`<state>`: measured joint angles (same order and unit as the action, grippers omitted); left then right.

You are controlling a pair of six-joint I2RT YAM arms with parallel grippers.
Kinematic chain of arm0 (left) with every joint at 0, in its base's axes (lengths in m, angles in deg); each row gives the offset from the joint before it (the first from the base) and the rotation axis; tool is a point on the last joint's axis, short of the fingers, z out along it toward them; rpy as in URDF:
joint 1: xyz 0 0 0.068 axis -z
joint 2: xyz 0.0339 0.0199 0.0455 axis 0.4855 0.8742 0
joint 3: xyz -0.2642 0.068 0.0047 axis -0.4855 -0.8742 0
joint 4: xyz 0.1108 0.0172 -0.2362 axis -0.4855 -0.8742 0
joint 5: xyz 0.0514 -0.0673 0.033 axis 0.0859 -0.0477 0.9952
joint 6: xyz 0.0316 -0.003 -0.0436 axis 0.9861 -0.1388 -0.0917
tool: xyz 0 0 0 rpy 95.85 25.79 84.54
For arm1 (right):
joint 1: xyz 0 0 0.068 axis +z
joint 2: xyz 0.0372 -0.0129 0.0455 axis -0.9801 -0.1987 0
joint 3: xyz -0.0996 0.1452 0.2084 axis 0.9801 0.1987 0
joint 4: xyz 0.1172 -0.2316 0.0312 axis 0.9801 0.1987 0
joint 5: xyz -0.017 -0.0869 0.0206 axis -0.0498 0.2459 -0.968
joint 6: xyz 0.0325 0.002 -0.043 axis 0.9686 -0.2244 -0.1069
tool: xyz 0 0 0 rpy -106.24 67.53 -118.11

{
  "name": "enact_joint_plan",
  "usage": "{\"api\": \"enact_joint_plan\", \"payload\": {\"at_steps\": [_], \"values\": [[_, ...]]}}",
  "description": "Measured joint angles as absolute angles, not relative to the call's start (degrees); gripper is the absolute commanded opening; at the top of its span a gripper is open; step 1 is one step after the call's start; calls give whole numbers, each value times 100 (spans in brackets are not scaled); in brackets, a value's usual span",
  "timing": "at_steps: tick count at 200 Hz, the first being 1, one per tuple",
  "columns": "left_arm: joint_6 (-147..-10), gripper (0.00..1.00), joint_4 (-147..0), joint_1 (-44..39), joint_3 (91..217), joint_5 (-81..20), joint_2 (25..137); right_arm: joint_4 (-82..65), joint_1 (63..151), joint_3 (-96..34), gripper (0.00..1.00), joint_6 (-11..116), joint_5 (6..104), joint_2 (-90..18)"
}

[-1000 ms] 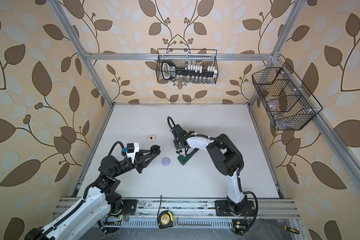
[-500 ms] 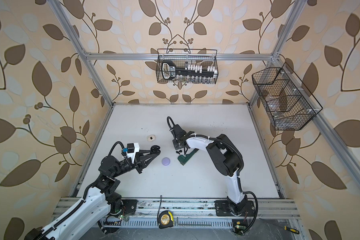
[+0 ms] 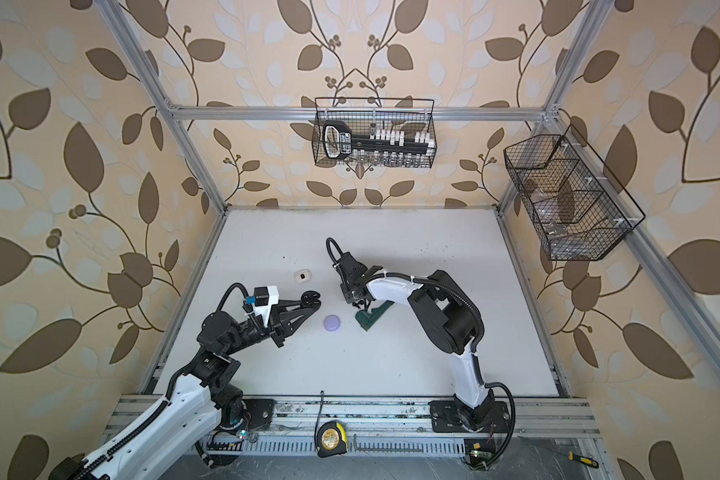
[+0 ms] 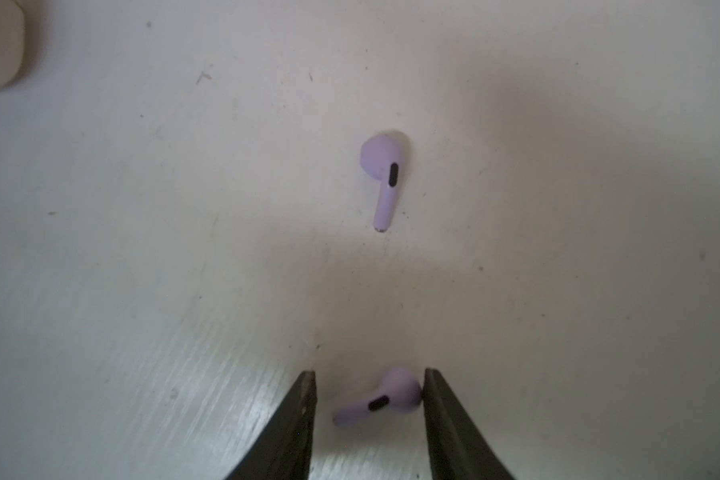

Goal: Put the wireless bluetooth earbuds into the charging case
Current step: 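Close the right gripper on the lilac earbud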

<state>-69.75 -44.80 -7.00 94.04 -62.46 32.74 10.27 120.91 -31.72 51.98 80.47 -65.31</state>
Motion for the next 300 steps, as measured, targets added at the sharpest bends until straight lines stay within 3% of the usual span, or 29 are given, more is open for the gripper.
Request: {"api": "enact_joint_plan", "payload": {"at_steps": [64,300], "values": [[-6975,0,-4486,-700,9402,-6246,3212,1043,12041,-3165,47,5239,8305,-6542],[-6977,0,-4491,-700,9402,-6244,3208,772,11838,-2951,29,5346,7844,-6441]]}}
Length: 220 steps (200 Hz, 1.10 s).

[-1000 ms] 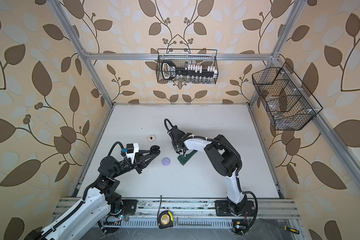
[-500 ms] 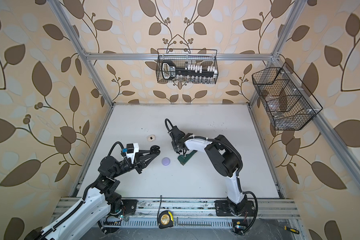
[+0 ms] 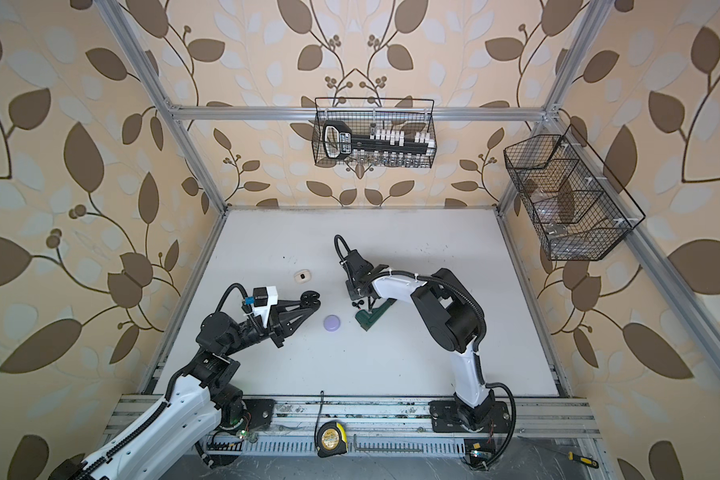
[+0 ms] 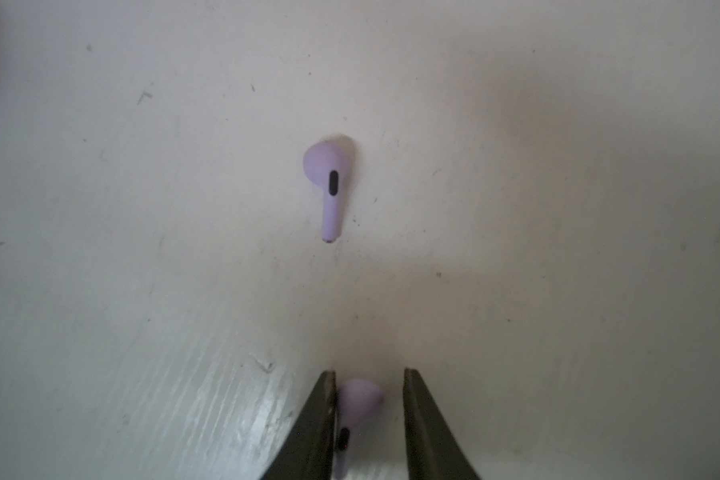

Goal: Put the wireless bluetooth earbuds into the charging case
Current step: 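Close the right gripper on the lilac earbud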

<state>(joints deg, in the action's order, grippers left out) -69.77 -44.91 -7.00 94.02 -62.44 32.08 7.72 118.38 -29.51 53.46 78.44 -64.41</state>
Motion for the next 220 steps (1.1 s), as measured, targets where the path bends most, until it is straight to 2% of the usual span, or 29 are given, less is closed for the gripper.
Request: {"api": "enact_joint_plan", "payload": {"at_steps": [104,146,220], "values": [[-6977,0,-4495,-700,9402,-6244,3208,573,11838,-2857,22,5353,7782,-6428],[-6977,0,-4495,-700,9402,-6246,3208,538,11840,-2757,29,5392,7785,-6358],[-6977,0,-4495,-700,9402,-6246,3208,538,11862,-2743,27,5405,7780,-6349]]}}
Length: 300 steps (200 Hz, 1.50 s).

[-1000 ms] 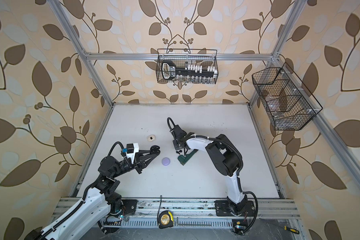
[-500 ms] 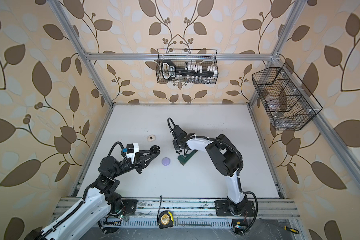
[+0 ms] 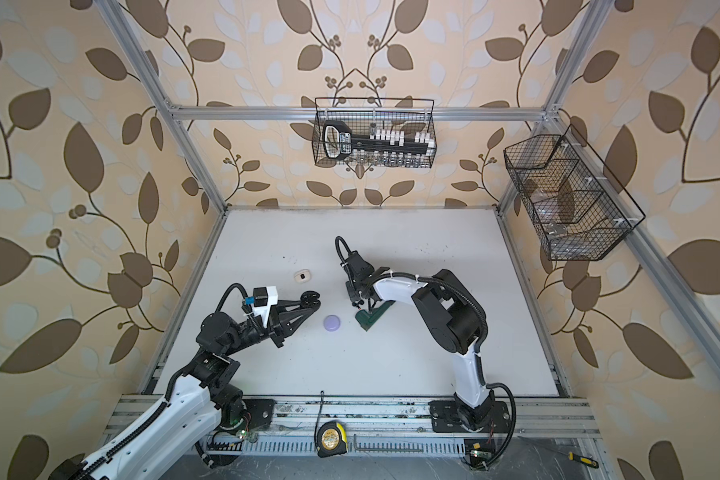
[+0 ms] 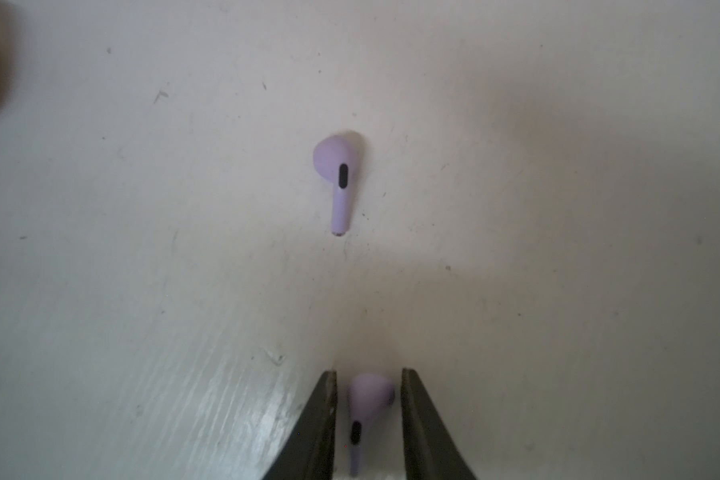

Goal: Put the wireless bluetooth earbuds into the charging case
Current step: 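Close the right gripper on the lilac earbud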

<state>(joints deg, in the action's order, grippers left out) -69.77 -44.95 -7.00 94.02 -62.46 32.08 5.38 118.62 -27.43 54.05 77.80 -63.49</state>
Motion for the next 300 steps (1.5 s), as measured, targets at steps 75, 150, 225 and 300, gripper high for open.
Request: {"api": "enact_joint_plan", "payload": {"at_steps": [75,150,225,300], "values": [[-6977,0,-4495,-700,9402,-6246,3208,409,11857,-2612,24,5410,7765,-6292],[-6977,0,-4499,-700,9402,-6246,3201,382,11827,-2608,26,5414,7695,-6292],[-6977,0,-4526,-700,9402,-6246,3197,365,11811,-2606,25,5412,7667,-6292],[-6977,0,-4528,-700,9402,-6246,3177,317,11776,-2606,21,5412,7588,-6303]]}}
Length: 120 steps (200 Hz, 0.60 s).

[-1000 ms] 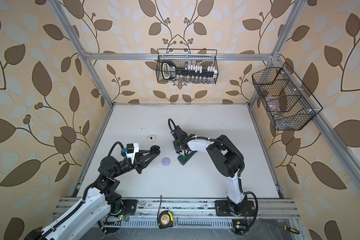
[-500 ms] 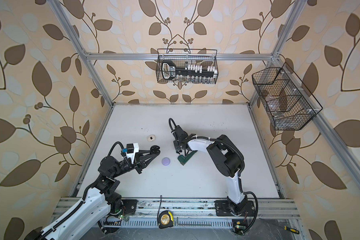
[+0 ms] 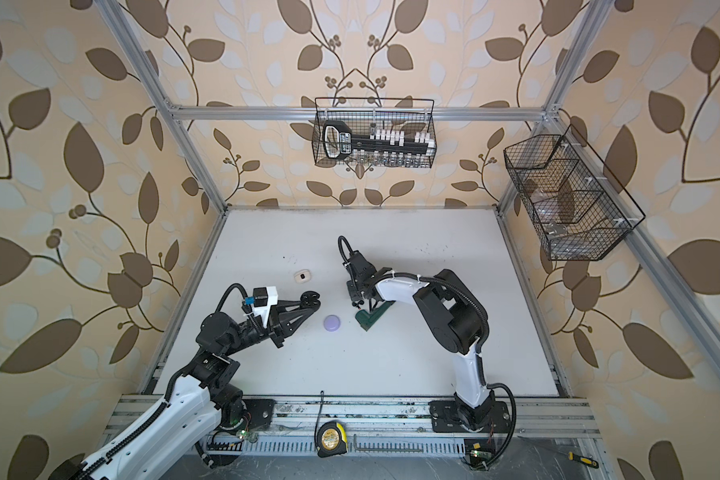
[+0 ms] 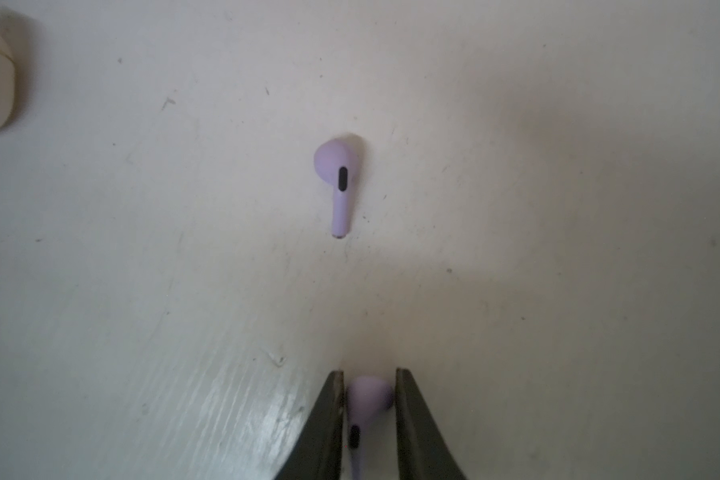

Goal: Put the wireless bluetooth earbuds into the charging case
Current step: 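Close the right gripper on the lilac earbud, then lift the lilac earbud toward the black case held by the left gripper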

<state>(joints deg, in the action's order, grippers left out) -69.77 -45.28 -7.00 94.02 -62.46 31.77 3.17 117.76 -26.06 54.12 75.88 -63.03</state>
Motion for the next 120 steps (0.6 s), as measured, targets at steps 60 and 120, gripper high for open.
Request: {"api": "enact_joint_plan", "payload": {"at_steps": [60,120], "values": [[-6977,0,-4528,-700,9402,-6248,3171,236,11774,-2562,18,5412,7568,-6295],[-6977,0,-4521,-700,9387,-6244,3125,199,11739,-2317,16,5434,7570,-6067]]}}
